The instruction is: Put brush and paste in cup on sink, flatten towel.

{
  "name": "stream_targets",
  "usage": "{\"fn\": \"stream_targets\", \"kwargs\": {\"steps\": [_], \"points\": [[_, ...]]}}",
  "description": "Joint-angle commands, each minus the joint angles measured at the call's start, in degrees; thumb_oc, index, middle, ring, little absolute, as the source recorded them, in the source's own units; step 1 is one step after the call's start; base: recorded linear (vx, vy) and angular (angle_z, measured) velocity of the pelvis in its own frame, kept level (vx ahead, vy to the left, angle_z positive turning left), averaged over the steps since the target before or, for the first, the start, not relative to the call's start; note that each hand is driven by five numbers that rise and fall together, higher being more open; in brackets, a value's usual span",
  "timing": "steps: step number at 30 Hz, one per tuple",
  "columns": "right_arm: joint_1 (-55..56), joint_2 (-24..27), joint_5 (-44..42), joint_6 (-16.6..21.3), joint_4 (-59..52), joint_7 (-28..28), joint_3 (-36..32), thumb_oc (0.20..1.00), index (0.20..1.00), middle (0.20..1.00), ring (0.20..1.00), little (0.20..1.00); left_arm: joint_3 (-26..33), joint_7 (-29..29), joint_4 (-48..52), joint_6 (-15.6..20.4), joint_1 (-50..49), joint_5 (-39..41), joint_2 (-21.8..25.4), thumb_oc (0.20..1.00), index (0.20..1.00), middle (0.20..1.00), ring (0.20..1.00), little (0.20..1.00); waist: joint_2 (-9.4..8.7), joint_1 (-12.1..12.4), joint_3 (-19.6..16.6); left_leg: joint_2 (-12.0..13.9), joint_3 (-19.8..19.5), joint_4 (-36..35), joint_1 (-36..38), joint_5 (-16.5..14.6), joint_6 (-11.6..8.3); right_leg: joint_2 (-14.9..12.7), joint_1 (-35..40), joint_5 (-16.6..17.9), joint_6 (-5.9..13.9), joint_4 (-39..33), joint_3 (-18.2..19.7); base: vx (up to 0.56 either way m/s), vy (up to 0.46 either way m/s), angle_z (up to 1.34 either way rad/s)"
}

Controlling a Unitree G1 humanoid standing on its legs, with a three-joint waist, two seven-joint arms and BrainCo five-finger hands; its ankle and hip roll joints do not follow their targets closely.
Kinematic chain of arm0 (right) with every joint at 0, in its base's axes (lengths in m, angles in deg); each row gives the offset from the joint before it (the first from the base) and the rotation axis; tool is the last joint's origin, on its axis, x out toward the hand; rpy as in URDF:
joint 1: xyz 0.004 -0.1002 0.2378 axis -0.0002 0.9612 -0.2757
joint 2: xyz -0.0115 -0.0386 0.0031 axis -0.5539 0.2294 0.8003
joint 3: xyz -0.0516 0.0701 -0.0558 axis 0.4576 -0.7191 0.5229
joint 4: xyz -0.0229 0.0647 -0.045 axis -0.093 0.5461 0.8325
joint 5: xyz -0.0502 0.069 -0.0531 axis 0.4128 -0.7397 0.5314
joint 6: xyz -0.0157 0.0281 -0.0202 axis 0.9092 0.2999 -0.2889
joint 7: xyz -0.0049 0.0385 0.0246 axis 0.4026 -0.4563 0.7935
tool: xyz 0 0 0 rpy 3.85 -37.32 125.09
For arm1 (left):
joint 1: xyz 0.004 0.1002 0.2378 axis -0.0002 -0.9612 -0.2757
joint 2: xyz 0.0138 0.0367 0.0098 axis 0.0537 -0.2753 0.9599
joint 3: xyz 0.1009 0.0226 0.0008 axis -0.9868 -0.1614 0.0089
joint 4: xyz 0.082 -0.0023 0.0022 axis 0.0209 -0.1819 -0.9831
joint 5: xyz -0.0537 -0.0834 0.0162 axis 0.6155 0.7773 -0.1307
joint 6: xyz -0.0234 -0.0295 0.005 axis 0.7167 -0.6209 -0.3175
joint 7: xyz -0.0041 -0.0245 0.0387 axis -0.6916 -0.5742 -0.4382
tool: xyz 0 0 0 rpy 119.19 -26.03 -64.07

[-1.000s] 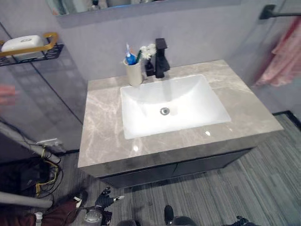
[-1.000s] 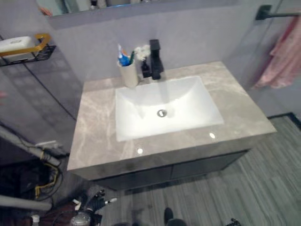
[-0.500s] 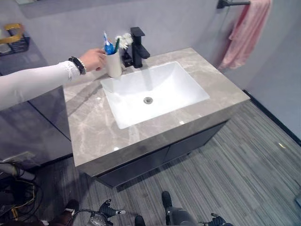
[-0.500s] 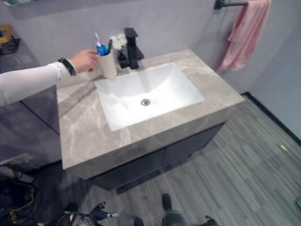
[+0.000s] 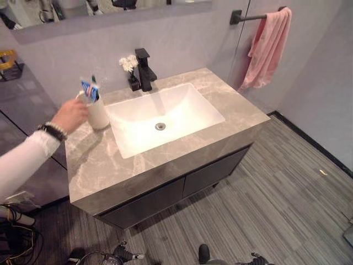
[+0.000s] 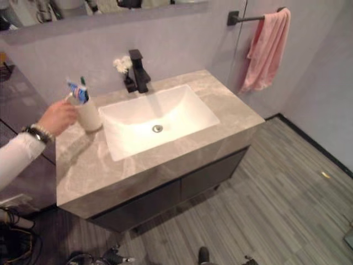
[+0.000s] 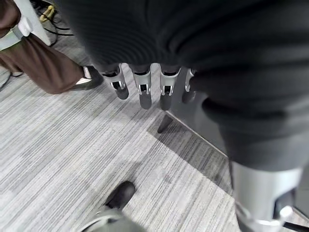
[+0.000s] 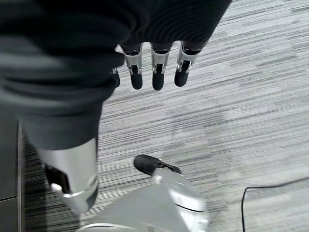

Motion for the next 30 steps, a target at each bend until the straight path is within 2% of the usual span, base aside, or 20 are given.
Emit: {"fn": "stream_targets", "kwargs": {"steps": [1, 7, 15, 24, 26, 27, 28, 29, 30], "points": [[-1.91, 0.95, -1.07, 0.40, 2.49, 0.17, 1.81, 1.000, 1.000, 1.000, 1.000, 1.000, 0.07, 1.70, -0.96, 1.38, 3.05, -1.37, -0.67, 1.000, 1.000, 1.000, 1.000, 1.000, -1.07, -0.14, -0.01, -2.45, -4.65, 0.75, -1.27, -1.02, -0.52, -0.84, -1.23, -2.56, 2.68, 4.41, 0.94, 0.03, -0.146, -0.01], [-2.29, 1.58, -3.54, 1.08, 1.55, 0.39, 1.37, 1.000, 1.000, 1.000, 1.000, 1.000, -0.05, 1.98, -0.18, 1.70, 3.34, -0.57, -0.85, 1.000, 1.000, 1.000, 1.000, 1.000, -0.48, -0.12, -0.18, -1.56, -5.21, 0.52, -0.94, -0.27, -1.31, 0.33, -0.03, -3.75, 1.63, 3.81, 0.33, 0.01, -0.092, 0.00], [-3.45, 3.42, -2.48, 1.76, 0.57, -0.04, 2.57, 1.000, 1.000, 1.000, 1.000, 1.000, -0.43, 2.22, 3.48, 2.10, 2.64, 1.68, -1.17, 1.000, 1.000, 1.000, 1.000, 1.000, 0.11, 0.53, 0.49, 0.13, -6.40, 1.87, -1.92, 0.72, -3.07, 1.82, 1.51, -5.08, 0.15, 2.82, -1.56, 0.02, -0.102, 0.08], [-4.16, 4.71, -2.61, 2.61, -2.31, -0.26, 3.14, 1.000, 1.000, 1.000, 1.000, 1.000, -1.28, 1.69, 10.16, 1.93, 0.47, 1.30, -0.25, 1.000, 1.000, 1.000, 1.000, 1.000, -0.42, 1.44, 2.32, 0.52, -6.74, 8.26, -5.52, -0.07, -4.27, 1.02, 2.48, -5.58, -0.63, 2.39, -4.67, -0.01, -0.033, 0.16], [-4.45, 4.89, -2.27, 2.56, -2.47, -0.50, 3.37, 1.000, 1.000, 1.000, 1.000, 1.000, -1.47, 1.40, 11.93, 1.86, 0.02, 1.21, -0.01, 1.000, 1.000, 1.000, 1.000, 1.000, -0.69, 1.56, 2.99, 0.80, -5.12, 10.64, -7.12, -0.20, -4.58, 0.34, 2.74, -5.74, -0.79, 2.40, -6.25, -0.08, -0.015, 0.43], [-4.70, 5.10, -1.82, 2.50, -2.81, -0.84, 3.50, 1.000, 1.000, 1.000, 1.000, 1.000, -1.51, 1.04, 14.86, 1.63, -0.49, 0.60, 0.72, 1.000, 1.000, 1.000, 1.000, 1.000, -0.81, 1.06, 3.55, 2.07, 1.21, 12.97, -8.93, -0.04, -4.64, -0.30, 2.95, -6.11, -0.94, 2.80, -9.00, -0.05, -0.004, 0.64], [-4.93, 5.21, -1.46, 2.33, -3.04, -0.95, 3.71, 1.000, 1.000, 1.000, 1.000, 1.000, -1.48, 0.92, 16.10, 1.51, -0.69, 0.21, 1.22, 1.000, 1.000, 1.000, 1.000, 1.000, -0.63, 0.99, 3.46, 2.66, 3.66, 13.14, -9.10, -0.60, -4.72, -0.46, 3.11, -6.78, -0.74, 2.97, -9.85, -0.03, 0.000, 0.78], [-4.95, 5.20, -1.44, 2.30, -3.04, -0.95, 3.73, 1.000, 1.000, 1.000, 1.000, 1.000, -1.42, 0.86, 16.34, 1.38, -0.82, 0.17, 1.29, 1.000, 1.000, 1.000, 1.000, 1.000, -0.61, 1.00, 3.49, 2.75, 3.72, 13.40, -9.15, -0.80, -4.73, -0.43, 3.12, -6.85, -0.73, 3.04, -9.83, -0.04, 0.016, 1.22], [-5.52, 5.26, -0.67, 1.97, -3.32, -0.94, 4.23, 1.000, 1.000, 1.000, 1.000, 1.000, -0.76, 0.66, 18.26, 1.05, -1.99, -0.35, 2.09, 1.000, 1.000, 1.000, 1.000, 1.000, -0.75, 1.85, 3.86, 2.48, 4.83, 13.61, -9.60, -0.48, -3.65, -0.75, 2.60, -6.23, -1.03, 3.65, -11.53, -0.07, 0.003, 0.94]]}}
